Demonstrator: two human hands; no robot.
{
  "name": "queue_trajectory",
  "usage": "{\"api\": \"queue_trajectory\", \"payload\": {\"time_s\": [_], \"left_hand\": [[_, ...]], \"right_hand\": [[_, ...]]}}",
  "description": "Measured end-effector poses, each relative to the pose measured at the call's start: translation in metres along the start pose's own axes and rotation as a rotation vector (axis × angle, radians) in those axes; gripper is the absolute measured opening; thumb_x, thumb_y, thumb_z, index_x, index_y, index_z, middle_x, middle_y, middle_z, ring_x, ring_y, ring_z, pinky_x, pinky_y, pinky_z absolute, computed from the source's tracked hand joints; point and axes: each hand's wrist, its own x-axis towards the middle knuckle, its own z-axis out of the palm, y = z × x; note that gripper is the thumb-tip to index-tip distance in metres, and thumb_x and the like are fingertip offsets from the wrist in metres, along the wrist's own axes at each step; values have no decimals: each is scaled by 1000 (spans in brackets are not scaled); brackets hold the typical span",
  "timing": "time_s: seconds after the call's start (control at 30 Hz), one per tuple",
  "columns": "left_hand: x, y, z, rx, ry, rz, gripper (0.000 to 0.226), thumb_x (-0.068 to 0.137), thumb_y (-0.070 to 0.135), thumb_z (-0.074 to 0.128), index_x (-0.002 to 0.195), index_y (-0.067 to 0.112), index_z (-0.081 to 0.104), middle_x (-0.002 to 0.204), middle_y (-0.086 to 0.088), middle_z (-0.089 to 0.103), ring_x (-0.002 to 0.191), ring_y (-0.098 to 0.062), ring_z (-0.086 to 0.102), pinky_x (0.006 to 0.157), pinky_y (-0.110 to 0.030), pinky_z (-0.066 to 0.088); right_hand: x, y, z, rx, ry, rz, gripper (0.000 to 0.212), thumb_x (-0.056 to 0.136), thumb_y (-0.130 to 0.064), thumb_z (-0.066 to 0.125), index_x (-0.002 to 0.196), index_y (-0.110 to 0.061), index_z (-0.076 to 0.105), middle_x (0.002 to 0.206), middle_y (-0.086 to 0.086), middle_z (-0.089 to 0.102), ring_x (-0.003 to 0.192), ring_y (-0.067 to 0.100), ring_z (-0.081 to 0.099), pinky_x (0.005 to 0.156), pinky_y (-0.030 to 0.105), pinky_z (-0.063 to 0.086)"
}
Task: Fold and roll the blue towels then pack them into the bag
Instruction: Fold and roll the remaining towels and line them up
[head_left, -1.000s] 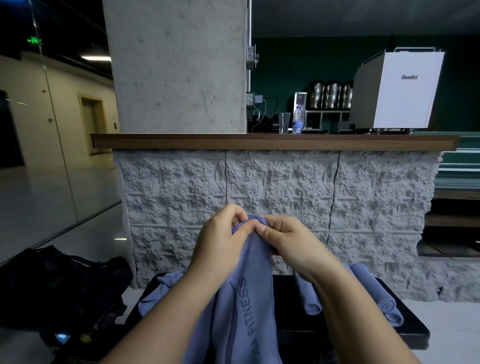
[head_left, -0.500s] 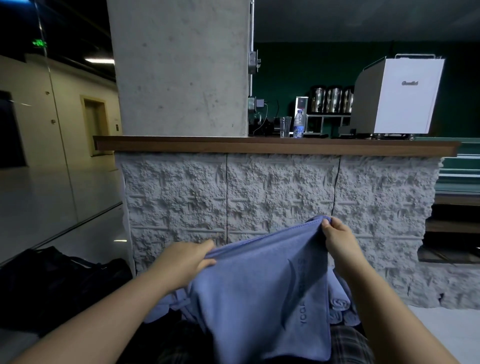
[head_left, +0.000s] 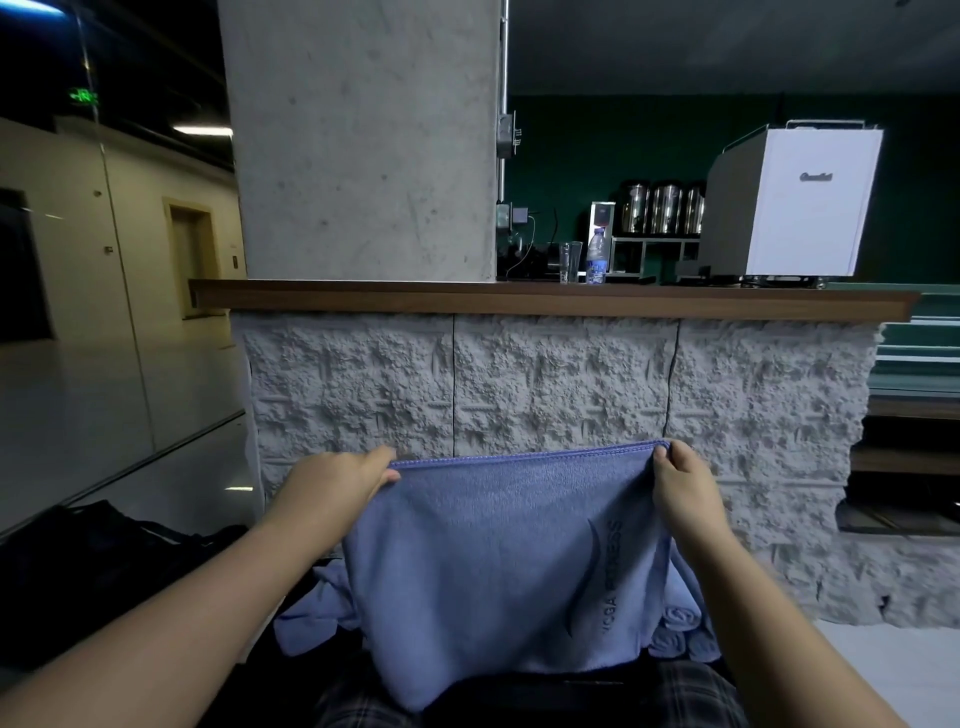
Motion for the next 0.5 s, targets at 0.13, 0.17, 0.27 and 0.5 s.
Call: {"api": "queue_trajectory", "payload": {"time_s": [0.13, 0.17, 0.27, 0.5], "left_hand": [[9, 15, -13, 20, -163, -261, 29, 99, 39, 40, 95, 14, 53, 93, -6, 66, 87, -26, 64, 59, -29, 36], [12, 17, -14, 8, -191, -307, 30, 100, 39, 38, 95, 13, 52, 96, -7, 65, 90, -27, 63, 61, -29, 36], [15, 17, -8, -32, -106, -367, 28, 94, 33, 53, 92, 6, 57, 95, -13, 60, 91, -33, 59, 65, -36, 43], [7, 5, -4, -173, -61, -329, 36, 80, 44, 67, 64, 17, 51, 75, -2, 51, 76, -26, 52, 71, -37, 35]], "right_hand": [[-8, -3, 7, -1, 18, -19, 31, 102, -15, 35, 71, -12, 32, 65, 4, 33, 59, 14, 28, 53, 33, 19], [-10, -4, 9, 8, 31, -16, 30, 102, -15, 34, 73, -11, 33, 66, 4, 33, 59, 15, 28, 53, 33, 20], [-13, -5, 13, 14, 74, -17, 31, 103, -18, 30, 72, -11, 33, 70, 5, 38, 61, 16, 32, 54, 33, 23], [-13, 1, 1, -12, 65, 13, 33, 103, -22, 28, 86, 0, 45, 77, 9, 47, 67, 18, 40, 59, 35, 27]]}}
